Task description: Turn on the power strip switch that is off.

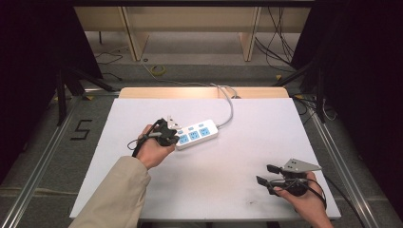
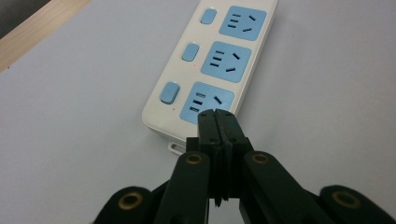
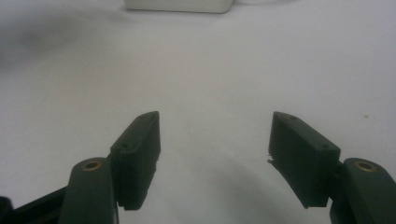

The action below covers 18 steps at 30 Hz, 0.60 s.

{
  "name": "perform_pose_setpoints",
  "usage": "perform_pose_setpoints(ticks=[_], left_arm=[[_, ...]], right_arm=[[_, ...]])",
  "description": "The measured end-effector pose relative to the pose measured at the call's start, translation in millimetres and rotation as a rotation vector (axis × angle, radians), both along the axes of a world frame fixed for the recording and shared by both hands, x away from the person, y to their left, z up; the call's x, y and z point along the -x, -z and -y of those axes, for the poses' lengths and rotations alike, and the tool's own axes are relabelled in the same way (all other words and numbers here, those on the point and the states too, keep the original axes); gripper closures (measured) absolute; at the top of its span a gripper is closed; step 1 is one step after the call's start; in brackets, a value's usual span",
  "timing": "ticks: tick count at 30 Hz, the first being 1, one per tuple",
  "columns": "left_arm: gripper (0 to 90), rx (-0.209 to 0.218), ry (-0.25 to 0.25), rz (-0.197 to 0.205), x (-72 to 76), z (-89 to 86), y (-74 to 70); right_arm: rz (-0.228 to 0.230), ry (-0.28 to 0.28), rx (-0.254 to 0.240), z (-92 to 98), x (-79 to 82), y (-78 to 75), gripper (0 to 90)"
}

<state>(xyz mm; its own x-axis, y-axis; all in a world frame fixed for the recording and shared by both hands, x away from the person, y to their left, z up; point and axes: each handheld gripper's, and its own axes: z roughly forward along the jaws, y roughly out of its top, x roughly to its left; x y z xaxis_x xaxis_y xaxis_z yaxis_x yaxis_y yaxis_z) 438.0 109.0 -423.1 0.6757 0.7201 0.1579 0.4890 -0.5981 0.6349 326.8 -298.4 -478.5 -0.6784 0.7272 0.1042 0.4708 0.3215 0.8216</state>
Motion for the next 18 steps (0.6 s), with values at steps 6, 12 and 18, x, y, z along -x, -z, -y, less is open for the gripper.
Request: perform_pose_setpoints(ticks=[6, 12, 18], left_arm=[[89.8, -0.008, 0.001, -0.008, -5.2, 2.5, 2.2], [89.8, -0.016, 0.003, -0.011, -9.2, 4.8, 2.7], [89.8, -0.021, 0.004, -0.017, -13.9, 6.5, 2.2]], right_arm=[[-0.004, 0.003, 0.001, 0.0, 0.4, 0.2, 35.0], [-0.002, 0.001, 0.000, -0.5, 0.1, 0.7, 35.0], [-0.005, 0.001, 0.002, -0.3, 0.0, 0.5, 35.1]])
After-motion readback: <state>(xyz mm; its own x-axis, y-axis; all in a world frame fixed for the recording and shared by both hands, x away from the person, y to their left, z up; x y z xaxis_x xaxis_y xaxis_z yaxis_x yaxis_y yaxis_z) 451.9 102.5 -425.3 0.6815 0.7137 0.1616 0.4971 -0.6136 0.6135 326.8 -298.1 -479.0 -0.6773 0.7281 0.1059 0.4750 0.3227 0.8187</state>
